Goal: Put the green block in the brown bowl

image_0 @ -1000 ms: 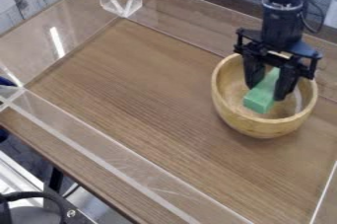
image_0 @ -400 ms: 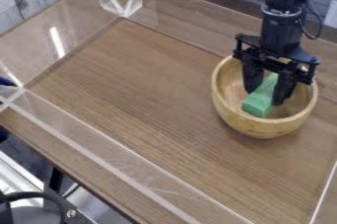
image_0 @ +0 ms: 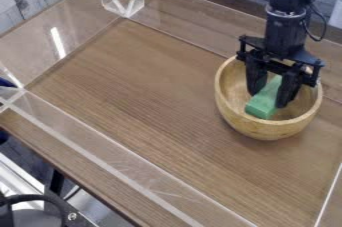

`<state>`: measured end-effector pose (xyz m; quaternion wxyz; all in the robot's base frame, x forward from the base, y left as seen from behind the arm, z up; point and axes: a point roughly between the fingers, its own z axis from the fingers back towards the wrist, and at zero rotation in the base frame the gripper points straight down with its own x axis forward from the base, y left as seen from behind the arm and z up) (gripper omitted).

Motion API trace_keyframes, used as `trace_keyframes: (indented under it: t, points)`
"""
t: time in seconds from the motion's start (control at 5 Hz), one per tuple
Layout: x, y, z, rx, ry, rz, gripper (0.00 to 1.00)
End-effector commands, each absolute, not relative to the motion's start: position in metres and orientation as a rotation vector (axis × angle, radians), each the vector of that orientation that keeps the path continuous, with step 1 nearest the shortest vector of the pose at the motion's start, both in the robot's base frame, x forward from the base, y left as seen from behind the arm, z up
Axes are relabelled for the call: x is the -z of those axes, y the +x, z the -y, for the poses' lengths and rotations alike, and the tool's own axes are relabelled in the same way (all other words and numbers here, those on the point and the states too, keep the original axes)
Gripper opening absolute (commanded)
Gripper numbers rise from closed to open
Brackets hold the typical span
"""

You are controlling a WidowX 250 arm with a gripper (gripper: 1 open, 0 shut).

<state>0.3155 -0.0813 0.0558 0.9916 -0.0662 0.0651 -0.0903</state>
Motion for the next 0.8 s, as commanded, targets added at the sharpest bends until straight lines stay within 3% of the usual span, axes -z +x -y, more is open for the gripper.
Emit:
trace_keyframes:
  t: [0.0, 0.6]
  points:
    - [-0.0721, 0.3274, 0.0828, 0.186, -0.136, -0.07, 0.0]
    - [-0.0715, 0.3284, 0.0816, 0.182, -0.137, -0.082, 0.0]
